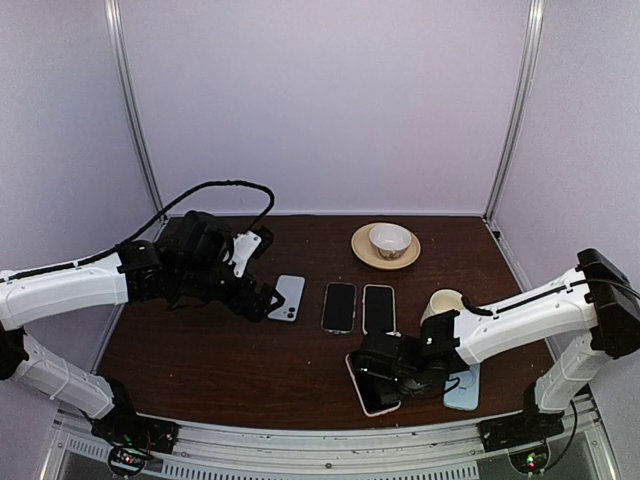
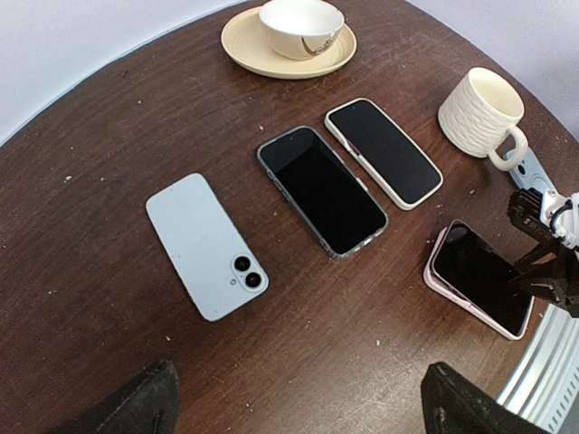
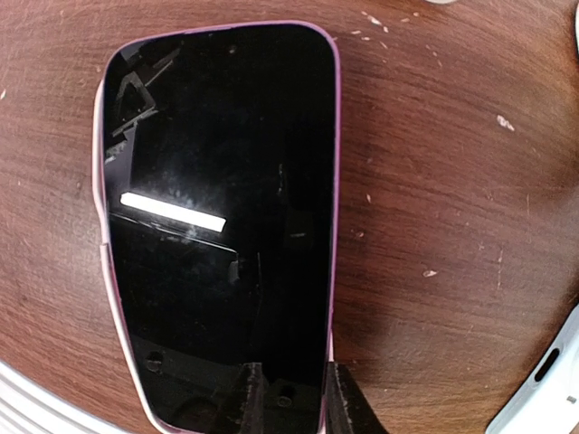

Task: Put the phone into the phone case
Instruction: Press the phone onto the phone case.

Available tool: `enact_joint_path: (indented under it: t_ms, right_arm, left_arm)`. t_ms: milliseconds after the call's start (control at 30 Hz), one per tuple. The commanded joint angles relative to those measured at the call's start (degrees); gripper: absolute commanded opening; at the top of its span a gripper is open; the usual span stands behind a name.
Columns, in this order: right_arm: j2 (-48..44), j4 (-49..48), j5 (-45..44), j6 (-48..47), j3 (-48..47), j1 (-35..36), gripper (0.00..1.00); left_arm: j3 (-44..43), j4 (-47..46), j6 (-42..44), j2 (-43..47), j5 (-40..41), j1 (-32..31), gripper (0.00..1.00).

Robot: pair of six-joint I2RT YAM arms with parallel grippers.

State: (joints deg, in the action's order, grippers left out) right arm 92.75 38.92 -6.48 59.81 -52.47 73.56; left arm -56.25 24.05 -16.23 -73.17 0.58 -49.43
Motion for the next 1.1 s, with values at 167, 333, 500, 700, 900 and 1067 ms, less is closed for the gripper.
enact_joint_path:
  t_ms: [167,333,500,700,900,1067]
  right_arm:
    - [4.19,-1.88,8.70,0.26,4.11,2.01,0.08]
    - [3.49,9.82,2.39,-2.59,-2.28,1.78,0.19]
    - [1.07,18.39,-3.46,-4.10,-9.99,1.72,0.52]
    - [-0.08,10.66,-1.05,-4.62,-10.23,1.25,0.99]
    - [1.39,0.90,2.04,-3.05,-7.23,-0.20,0.99]
    - [2.72,-1.81,2.84,-1.38,-4.50,-1.19,0.99]
  left_arm:
    - [-0.62,-1.42,0.93,0.39,-0.58,0.65,0.97]
    - [-0.70,-1.49,0.85,0.32,-0.58,0.82,0.98]
    - [-0.70,-1.39,0.85,0.54,-0.58,0.91,0.98]
    - [-0.70,-1.43,0.85,0.98,-2.08,0.91,0.98]
    - [-0.70,-1.37,0.83,1.14,-2.32,0.92,0.98]
    - [-0.70,-1.31,0.84,1.27,-2.51,0.96,0.97]
